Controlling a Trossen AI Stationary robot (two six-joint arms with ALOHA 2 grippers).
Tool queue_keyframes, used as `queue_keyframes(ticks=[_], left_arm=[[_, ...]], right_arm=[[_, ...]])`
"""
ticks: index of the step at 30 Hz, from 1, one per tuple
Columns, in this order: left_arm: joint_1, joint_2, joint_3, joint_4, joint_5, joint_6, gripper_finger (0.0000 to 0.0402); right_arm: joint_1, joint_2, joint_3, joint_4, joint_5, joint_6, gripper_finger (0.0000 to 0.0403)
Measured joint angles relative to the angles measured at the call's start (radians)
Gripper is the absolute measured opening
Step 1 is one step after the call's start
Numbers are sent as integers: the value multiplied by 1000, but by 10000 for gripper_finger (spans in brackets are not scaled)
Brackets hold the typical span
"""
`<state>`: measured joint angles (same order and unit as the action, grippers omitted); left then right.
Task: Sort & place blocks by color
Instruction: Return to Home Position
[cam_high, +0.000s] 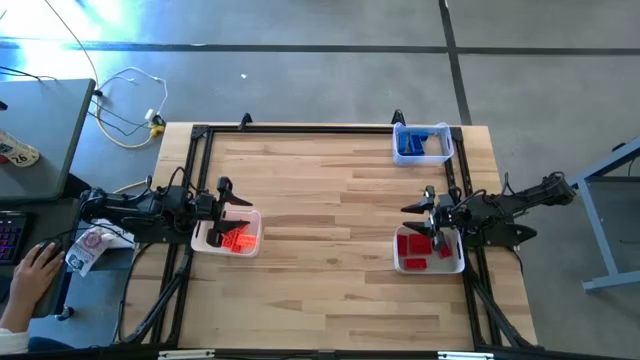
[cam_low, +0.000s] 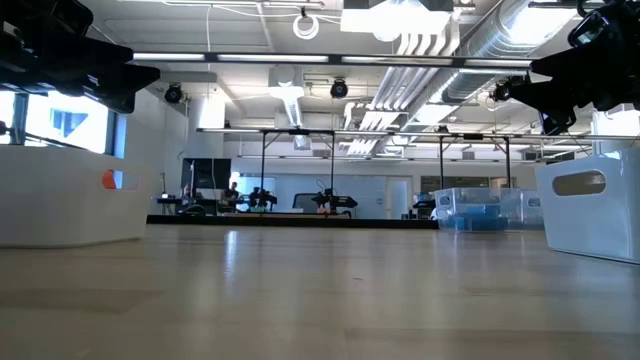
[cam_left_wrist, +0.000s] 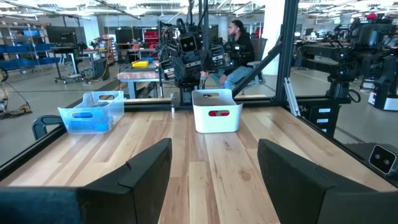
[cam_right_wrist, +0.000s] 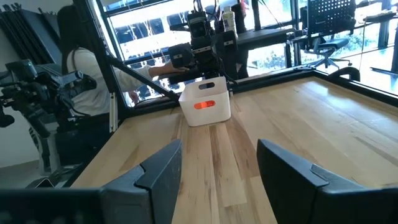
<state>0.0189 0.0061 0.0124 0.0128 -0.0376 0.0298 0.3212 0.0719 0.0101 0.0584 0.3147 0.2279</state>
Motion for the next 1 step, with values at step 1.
queue_keyframes(ticks=[1], left_arm=[[0, 0, 0, 0, 0, 0, 227]], right_arm=[[0, 0, 0, 0, 0, -1, 195]])
